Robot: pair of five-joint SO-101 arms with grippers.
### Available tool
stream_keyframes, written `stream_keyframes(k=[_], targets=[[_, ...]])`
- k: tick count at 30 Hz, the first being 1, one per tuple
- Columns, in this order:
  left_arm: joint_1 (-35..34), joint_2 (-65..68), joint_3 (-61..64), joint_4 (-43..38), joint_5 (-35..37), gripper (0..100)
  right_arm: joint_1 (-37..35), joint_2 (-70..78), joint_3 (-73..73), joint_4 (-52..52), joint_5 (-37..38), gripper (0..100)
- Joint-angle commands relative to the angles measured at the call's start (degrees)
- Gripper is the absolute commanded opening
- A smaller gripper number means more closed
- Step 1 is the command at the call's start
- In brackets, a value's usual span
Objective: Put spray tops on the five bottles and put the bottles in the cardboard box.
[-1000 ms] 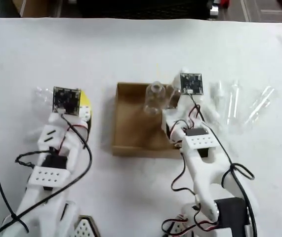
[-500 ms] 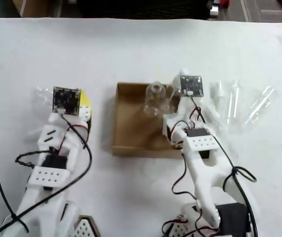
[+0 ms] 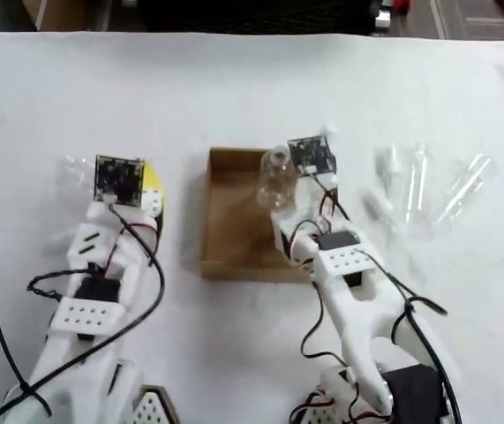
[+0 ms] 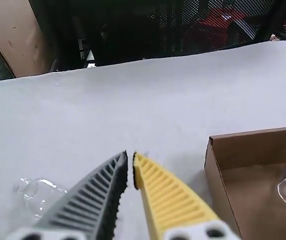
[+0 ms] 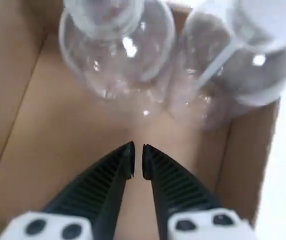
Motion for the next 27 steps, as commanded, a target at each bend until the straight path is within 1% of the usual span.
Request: stream_keyframes(k=[1,8,11,14,27], targets=[[0.57,-0.92,-0.44,-1.32,-0.7,2,-0.75,-1.63,-0.26,-5.14,0.88,1.6],[0.57,-0.92,-0.44,-1.14,-0.7,2,-2.51,0.92,-0.7,-7.16,0.97,1.6],[0.57,-0.92,-0.44,-1.14,-0.7,2,-2.51,3.65,-0.7,-12.26,0.97,1.6],[0.57,-0.92,-0.44,-1.14,-0.7,2,-2.42,5.05,-0.79,-14.73,0.97,1.6],[0.57,-0.92,-0.44,-1.14,-0.62,2,-2.33,5.85,-1.41,-15.43,0.97,1.6]])
